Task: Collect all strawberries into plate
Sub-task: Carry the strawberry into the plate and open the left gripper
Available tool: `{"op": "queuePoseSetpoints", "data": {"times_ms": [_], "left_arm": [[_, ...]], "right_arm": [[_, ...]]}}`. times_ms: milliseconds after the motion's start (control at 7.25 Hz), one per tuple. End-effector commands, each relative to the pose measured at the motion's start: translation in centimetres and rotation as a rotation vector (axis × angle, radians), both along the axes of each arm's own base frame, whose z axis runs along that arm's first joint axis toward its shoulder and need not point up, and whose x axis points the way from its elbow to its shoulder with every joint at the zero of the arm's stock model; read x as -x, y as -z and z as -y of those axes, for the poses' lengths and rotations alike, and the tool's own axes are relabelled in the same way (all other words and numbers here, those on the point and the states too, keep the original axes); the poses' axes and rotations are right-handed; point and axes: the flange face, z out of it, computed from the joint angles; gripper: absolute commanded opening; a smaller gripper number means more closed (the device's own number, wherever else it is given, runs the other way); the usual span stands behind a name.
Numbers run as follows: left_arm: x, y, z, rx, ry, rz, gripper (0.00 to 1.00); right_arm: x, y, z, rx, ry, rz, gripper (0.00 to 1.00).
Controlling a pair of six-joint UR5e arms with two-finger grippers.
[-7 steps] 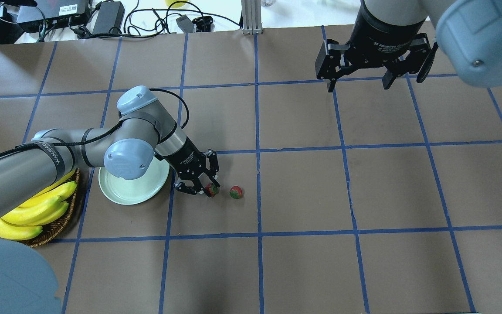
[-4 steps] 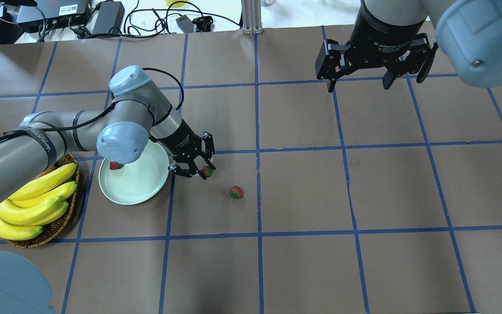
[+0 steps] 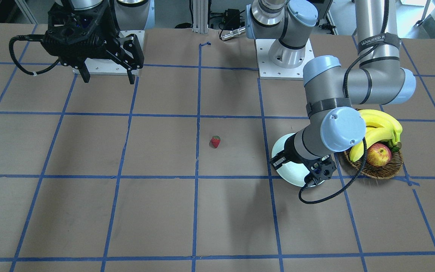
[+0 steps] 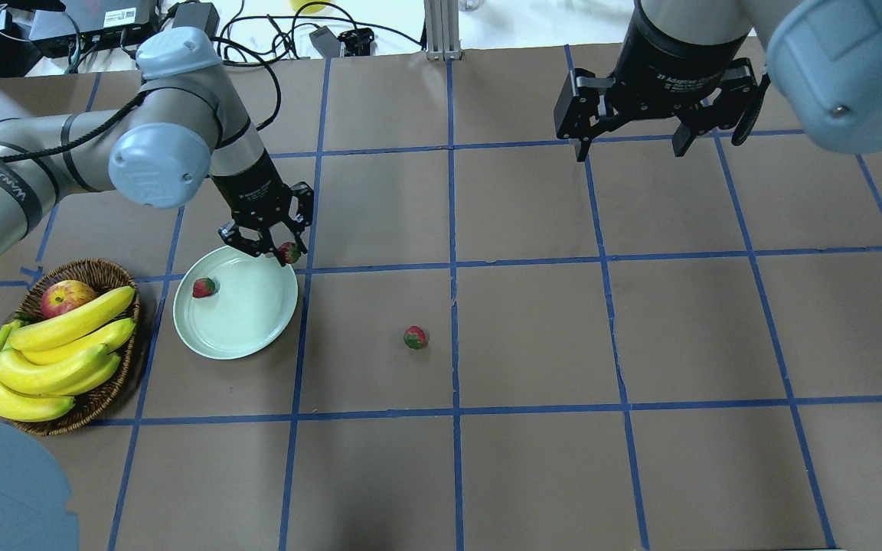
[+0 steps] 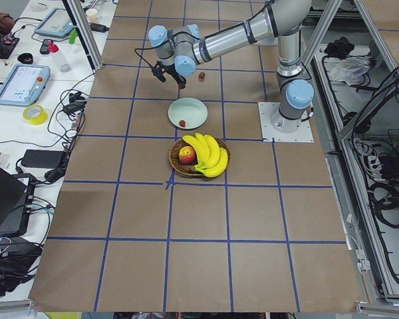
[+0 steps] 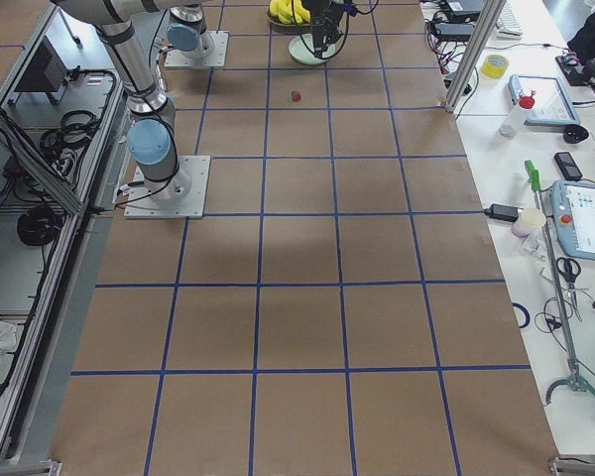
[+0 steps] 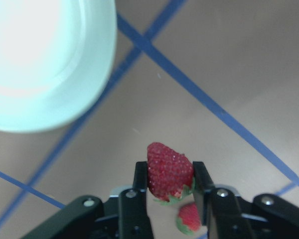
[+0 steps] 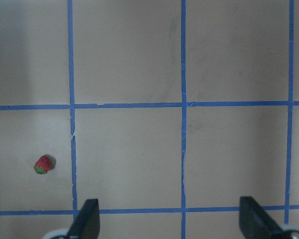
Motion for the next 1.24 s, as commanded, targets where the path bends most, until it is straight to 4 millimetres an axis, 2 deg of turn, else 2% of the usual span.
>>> {"op": "queuePoseSetpoints", "data": {"times_ms": [0,138,276,414,828,966,1103], "left_arm": [[-5.6,2.6,-1.5,-0.069,0.157,0.018,0.00],[-6.3,3.4,-2.0,-0.083,0.168,0.004,0.00],[-6.4,3.6,-2.0,-0.085,0.181,-0.002,0.25],[-6.3,3.8,-2.1,-0.091,0.169,-0.006,0.99],[-5.6,2.1,-1.9,-0.060,0.173,-0.008,1.00],[-3.9,1.2,-1.5,-0.033,0.140,-0.036,1.00],[-0.4,-0.1,-1.4,-0.003,0.049,-0.089,1.00]], "right_arm": [[0.0,0.0,0.0,0.003,0.001,0.002,1.00],[0.0,-0.1,0.0,0.005,0.001,0.002,1.00],[0.0,0.1,0.1,0.004,0.004,0.000,1.00],[0.0,0.3,0.1,0.002,0.004,0.002,1.00],[0.0,0.3,0.1,0.002,0.004,0.000,1.00],[0.1,0.3,0.1,0.001,0.004,0.000,1.00],[0.0,0.3,0.1,0.002,0.004,0.000,1.00]]}}
